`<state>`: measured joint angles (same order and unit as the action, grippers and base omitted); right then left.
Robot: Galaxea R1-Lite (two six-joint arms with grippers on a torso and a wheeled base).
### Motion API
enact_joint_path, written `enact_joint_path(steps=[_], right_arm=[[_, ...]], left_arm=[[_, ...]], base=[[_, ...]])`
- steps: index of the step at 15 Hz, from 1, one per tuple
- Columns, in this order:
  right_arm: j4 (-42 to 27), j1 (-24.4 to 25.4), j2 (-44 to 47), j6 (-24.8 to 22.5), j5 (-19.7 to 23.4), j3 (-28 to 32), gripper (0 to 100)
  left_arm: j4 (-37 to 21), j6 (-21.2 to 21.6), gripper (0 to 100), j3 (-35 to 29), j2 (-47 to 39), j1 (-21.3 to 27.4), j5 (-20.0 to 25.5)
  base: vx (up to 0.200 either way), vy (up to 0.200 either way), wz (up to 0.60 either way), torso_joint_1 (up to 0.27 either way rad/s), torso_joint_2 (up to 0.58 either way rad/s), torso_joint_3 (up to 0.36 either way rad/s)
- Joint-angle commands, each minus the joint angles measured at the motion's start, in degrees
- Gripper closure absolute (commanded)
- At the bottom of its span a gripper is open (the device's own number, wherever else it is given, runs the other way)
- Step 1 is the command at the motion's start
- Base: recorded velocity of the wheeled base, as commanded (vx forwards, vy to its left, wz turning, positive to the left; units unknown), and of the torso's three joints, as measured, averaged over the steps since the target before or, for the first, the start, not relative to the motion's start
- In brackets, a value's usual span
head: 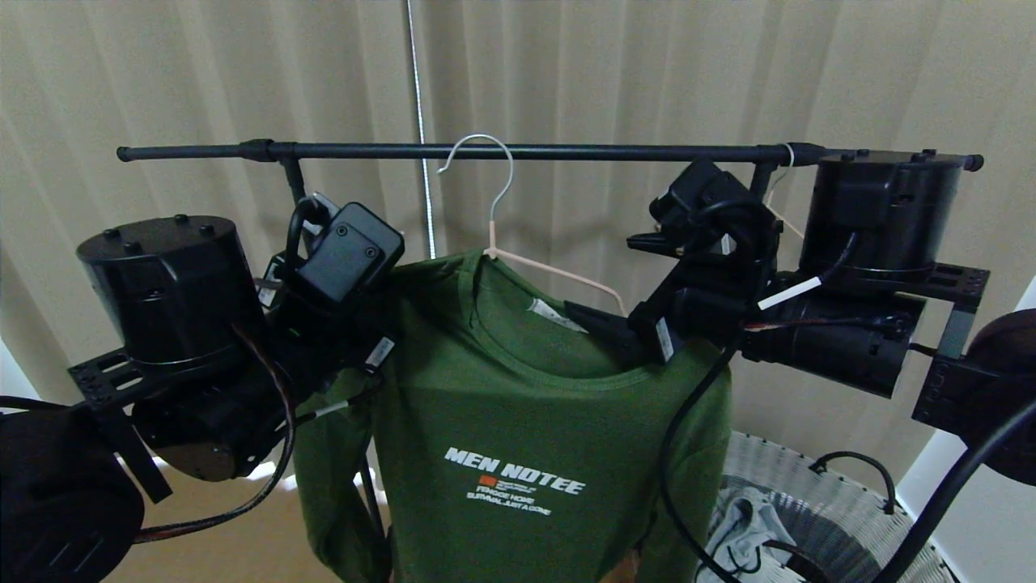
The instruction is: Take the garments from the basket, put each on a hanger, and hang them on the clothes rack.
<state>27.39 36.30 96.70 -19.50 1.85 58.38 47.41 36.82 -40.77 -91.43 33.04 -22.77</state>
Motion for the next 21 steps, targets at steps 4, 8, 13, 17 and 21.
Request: enact_joint_path(steps=[4,8,13,17,21], right_arm=[[0.0,1.5,0.8,-0.2,-0.1,0.2,100],[0.0,1.5,0.4,-0.2,-0.1,0.0,100],[1.0,1.4,0.2,0.1,0.0,0.1,100],[3.3,1.2,0.2,0.2,-0.1,-0.3,100],[2.8,0.9,-2.0,0.2,-0.1,-0.5,100]], left_arm=[[0.1,-0.1,100,-0.1,0.0,0.4,0.0],[0.1,0.0,100,-0.2,-0.1,0.5,0.1],[6.5,-0.3,100,0.1,-0.1,0.2,5.5],[6.5,-0.2,100,0.5,0.3,0.4,7.5],[6.5,-0.3,0,1.0,-0.2,2.6,8.9]], base=[[0.0,0.0,0.0,0.0,0.0,0.0],[0.0,0.0,0.0,0.0,0.0,0.0],[0.0,0.0,0.0,0.0,0.0,0.0],[0.0,0.0,0.0,0.0,0.0,0.0],[0.0,0.0,0.0,0.0,0.0,0.0]])
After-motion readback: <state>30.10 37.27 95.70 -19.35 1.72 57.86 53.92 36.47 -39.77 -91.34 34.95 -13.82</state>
